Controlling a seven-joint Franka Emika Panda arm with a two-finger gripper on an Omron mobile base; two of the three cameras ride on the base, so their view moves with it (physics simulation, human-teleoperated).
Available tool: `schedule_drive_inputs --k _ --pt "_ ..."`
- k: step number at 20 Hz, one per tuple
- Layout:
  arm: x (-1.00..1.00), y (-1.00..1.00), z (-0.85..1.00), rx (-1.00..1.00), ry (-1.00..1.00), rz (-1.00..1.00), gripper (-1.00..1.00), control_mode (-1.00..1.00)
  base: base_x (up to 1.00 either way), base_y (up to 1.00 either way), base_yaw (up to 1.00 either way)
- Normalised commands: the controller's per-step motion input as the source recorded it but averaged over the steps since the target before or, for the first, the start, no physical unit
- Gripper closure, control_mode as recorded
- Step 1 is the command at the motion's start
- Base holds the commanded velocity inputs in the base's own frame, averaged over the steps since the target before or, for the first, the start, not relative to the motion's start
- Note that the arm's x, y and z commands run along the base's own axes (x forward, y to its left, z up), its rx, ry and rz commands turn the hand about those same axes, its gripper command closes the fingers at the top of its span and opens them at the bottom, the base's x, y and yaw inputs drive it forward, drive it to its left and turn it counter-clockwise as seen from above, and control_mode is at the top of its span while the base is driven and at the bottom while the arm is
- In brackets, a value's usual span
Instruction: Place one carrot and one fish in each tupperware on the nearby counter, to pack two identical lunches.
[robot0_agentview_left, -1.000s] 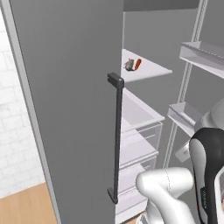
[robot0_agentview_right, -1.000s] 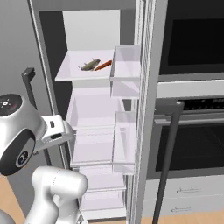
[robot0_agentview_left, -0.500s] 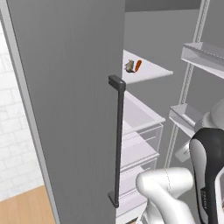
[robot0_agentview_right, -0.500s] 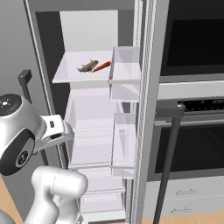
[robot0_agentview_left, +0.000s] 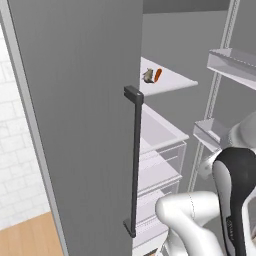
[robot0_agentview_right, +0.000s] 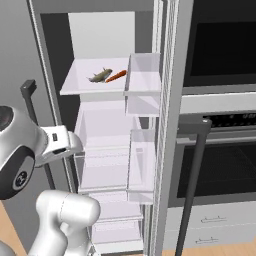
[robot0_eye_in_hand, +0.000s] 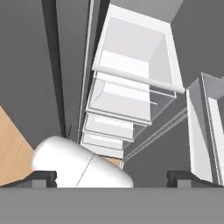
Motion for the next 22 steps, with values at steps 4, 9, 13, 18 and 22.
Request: schedule_drive_inputs --k 4,9,13,18,22 --pt "0.2 0.05 0.7 0.04 -0.34 -0.36 -1.0 -1.0 0.0 0.0 0.0" --pt "0.02 0.0 0.74 0.17 -0.13 -0.29 -1.0 -1.0 0.0 0.0 0.0" --pt "-0.06 0.0 0.5 0.14 -0.12 -0.01 -1.0 -1.0 0.0 0.0 0.0" --pt "0.19 0.02 0.27 0.07 -0.05 -0.02 -1.0 -1.0 0.0 0.0 0.0" --pt "0.84 0.0 0.0 0.06 0.0 -0.15 -1.0 -1.0 0.0 0.0 0.0"
